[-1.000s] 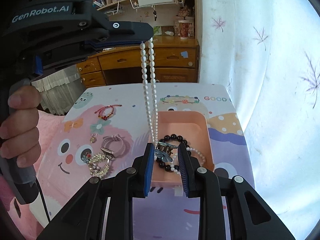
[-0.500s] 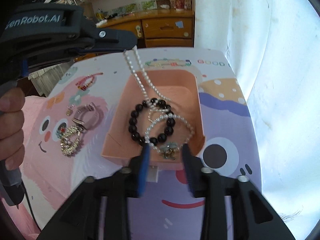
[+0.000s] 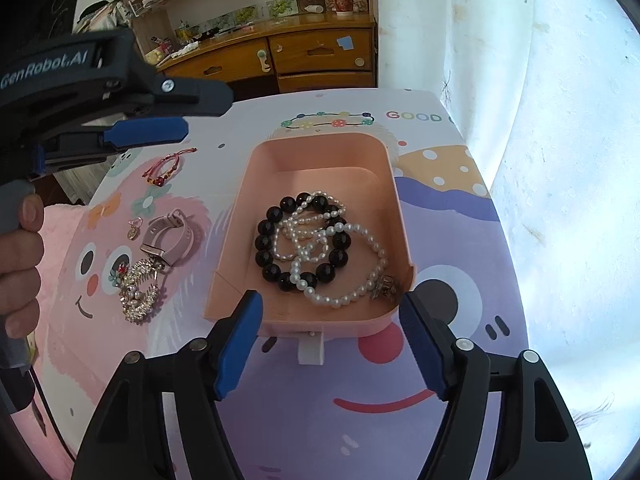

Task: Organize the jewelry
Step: 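Lower necklace and earring into the peach box and open both tools, then grasp the gold round pendant with the left tool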

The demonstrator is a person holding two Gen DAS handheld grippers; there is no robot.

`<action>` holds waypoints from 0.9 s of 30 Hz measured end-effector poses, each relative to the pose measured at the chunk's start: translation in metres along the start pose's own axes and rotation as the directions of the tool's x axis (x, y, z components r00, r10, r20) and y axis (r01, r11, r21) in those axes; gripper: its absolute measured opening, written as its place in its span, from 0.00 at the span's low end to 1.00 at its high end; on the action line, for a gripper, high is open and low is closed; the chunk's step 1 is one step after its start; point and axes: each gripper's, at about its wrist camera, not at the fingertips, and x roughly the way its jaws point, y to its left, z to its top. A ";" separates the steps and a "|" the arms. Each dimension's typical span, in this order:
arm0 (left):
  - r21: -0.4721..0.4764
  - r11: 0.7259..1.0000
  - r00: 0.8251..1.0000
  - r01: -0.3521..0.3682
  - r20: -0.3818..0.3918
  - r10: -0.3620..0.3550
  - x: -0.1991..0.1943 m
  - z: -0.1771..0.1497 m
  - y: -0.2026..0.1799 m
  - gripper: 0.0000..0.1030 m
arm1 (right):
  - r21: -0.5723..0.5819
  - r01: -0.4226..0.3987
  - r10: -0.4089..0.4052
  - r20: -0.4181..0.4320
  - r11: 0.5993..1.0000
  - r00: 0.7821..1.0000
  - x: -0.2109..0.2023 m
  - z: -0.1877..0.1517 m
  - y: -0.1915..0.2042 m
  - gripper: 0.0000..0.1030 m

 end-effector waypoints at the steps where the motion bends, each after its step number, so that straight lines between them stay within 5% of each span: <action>1: -0.005 1.000 1.000 -0.009 -0.003 0.009 -0.002 -0.001 0.005 0.50 | 0.016 -0.002 0.002 0.001 1.000 1.000 -0.001 0.000 0.002 0.80; 7: -0.013 0.998 0.998 -0.055 -0.041 0.054 -0.017 -0.010 0.031 0.54 | 0.171 -0.056 0.059 -0.012 0.984 0.998 -0.006 -0.002 0.009 0.81; 16: 0.044 0.979 0.974 -0.199 -0.102 0.203 -0.044 -0.023 0.084 0.55 | 0.495 -0.138 0.173 -0.025 0.858 0.985 -0.003 -0.013 0.000 0.84; 27: 0.139 0.963 0.935 -0.232 -0.242 0.260 -0.039 -0.039 0.145 0.56 | 0.585 -0.131 0.185 -0.033 0.800 0.982 0.000 -0.028 0.036 0.84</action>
